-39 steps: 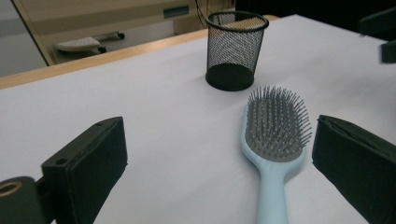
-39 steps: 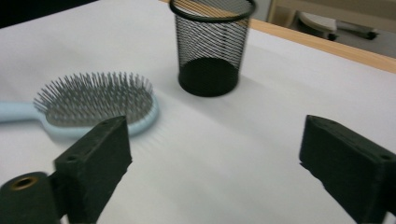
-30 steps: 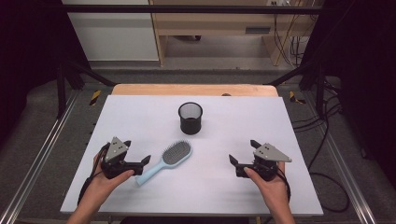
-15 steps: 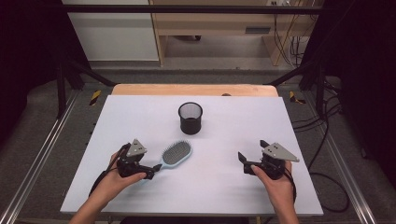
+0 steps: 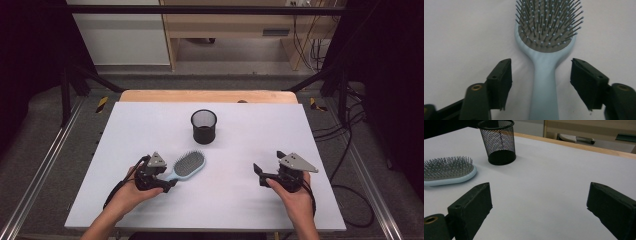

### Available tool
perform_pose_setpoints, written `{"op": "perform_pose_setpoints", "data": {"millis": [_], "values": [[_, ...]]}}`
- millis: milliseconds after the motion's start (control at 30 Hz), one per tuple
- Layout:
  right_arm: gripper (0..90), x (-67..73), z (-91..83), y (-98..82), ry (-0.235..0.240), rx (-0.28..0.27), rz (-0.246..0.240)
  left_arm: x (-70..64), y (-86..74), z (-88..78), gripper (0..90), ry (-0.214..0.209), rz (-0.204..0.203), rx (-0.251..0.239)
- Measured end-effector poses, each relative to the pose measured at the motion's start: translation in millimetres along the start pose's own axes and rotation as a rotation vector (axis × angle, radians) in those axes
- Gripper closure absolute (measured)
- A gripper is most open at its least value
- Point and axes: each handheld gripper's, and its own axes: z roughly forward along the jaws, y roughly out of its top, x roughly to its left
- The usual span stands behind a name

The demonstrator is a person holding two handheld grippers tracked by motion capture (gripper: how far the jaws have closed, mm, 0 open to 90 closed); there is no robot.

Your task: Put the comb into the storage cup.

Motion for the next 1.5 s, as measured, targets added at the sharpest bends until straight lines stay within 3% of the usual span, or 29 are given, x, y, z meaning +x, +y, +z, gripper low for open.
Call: {"op": "perform_pose_setpoints", "data": {"millis": [233,467,733,933,1033,1267,1500], "values": [[6.6,1.0,0.6,-0.2,0.003,0.005,0.000,-0.5,-1.1,5.9,48.1,-0.022,0.000,0.041],[7.2,1.3,0.7,-0.3,0.002,0.008,0.000,-0.6,-0.3,5.7,55.0,0.000,0.003,0.051],[7.8,1.3,0.7,-0.4,0.003,0.010,-0.003,-7.7,2.6,6.3,65.7,0.019,0.067,0.073],[8.9,1.0,0.7,-0.5,0.002,0.010,-0.003,-8.2,3.1,6.5,68.8,0.017,0.056,0.077],[9.6,0.1,-0.6,0.2,0.003,-0.003,0.015,-9.0,3.8,6.6,69.2,0.021,0.072,0.080],[9.8,0.0,-1.2,0.6,0.006,-0.005,0.018,-6.3,0.4,4.0,69.3,0.009,0.075,0.040],[9.6,2.8,0.3,-0.3,0.020,-0.002,0.019,-1.3,0.4,-1.4,69.3,0.011,0.071,-0.088]]}}
